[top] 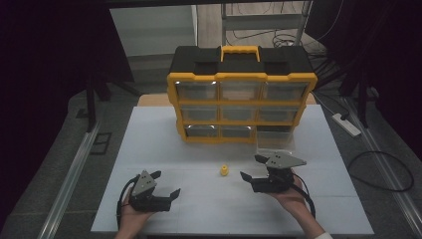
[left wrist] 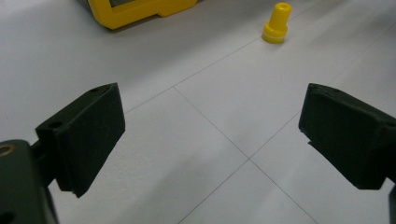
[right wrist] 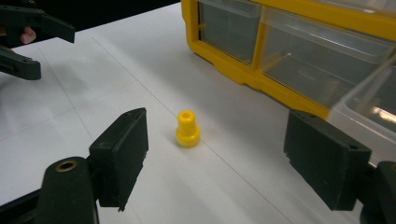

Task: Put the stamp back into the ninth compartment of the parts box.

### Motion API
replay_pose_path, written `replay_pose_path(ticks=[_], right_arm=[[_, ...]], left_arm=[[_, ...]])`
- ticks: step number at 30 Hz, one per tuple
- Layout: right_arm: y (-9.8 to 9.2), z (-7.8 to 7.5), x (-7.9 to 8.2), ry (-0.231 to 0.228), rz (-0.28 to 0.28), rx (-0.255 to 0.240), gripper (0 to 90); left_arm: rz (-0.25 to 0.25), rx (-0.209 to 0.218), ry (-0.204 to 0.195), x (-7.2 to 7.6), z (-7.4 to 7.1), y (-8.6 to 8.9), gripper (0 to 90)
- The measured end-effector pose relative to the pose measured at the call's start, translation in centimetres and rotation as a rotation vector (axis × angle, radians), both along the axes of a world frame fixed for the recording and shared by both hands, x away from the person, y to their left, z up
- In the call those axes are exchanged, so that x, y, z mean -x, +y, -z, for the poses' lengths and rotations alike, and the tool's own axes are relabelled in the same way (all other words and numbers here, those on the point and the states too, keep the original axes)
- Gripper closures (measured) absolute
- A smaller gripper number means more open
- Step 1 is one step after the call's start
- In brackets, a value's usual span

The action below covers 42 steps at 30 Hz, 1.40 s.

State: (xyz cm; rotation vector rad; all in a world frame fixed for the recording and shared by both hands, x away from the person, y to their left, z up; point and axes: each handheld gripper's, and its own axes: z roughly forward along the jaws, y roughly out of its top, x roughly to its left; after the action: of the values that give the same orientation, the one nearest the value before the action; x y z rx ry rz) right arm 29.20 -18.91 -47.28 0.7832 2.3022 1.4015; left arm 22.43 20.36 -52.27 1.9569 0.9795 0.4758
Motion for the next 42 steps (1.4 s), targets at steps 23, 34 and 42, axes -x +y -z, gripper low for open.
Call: replay_pose_path(ticks=[23,34,42], right_arm=[[3.4,0.8,-1.4,0.031,-0.049,0.034,22.8],[4.9,1.6,-2.2,0.056,-0.049,0.065,22.9],[5.7,2.4,-2.8,0.081,-0.05,0.087,23.0]], left_arm=[[0.008,-0.007,0.005,-0.1,0.1,-0.1,7.3],[0.012,-0.015,0.006,-0.1,0.1,-0.1,7.5],[0.015,-0.017,0.005,-0.1,0.2,-0.2,7.5]])
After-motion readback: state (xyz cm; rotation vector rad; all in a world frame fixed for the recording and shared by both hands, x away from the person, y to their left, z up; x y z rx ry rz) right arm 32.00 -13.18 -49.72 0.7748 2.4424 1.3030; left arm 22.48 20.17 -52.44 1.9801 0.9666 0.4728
